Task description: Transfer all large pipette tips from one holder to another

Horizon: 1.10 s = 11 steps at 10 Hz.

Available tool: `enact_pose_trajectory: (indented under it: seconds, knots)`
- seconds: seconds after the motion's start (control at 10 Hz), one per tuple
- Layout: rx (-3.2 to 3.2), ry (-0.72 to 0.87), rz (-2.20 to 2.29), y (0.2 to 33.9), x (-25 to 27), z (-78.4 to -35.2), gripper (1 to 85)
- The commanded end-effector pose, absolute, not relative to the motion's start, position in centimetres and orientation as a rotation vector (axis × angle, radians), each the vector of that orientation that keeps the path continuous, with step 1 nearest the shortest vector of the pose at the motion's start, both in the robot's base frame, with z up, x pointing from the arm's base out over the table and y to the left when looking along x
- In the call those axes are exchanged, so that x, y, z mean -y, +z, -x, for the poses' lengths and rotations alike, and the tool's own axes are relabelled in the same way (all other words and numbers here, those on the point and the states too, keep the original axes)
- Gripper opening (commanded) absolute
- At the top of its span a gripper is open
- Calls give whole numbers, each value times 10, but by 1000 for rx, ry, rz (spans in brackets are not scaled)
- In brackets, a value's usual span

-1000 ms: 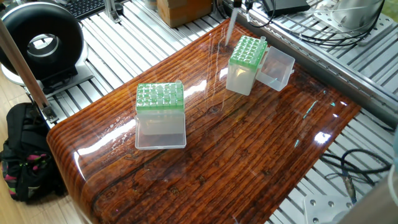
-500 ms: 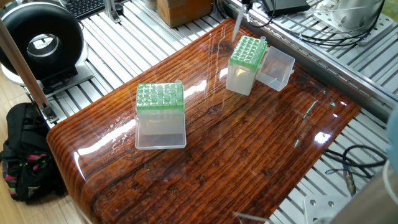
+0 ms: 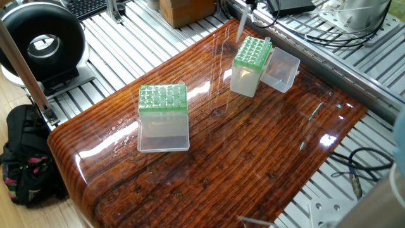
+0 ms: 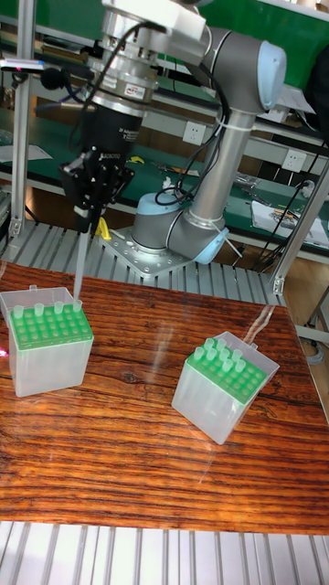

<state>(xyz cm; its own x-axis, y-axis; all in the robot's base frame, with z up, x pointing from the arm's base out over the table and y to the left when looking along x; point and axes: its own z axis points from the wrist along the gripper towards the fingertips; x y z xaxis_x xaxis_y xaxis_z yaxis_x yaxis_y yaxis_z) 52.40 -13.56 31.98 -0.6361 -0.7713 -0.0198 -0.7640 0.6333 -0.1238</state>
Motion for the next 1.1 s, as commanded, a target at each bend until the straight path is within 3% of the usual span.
enact_pose_trajectory:
  seconds: [0.0,0.4,0.7,1.0]
  knots:
    - [-2838,-112,1113,320,130,-524,190]
    - [-2778,-186,1285,321,183,-544,180]
    - [-2780,-97,1361,305,195,-537,183]
    - [-2763,-173,1394,295,211,-544,183]
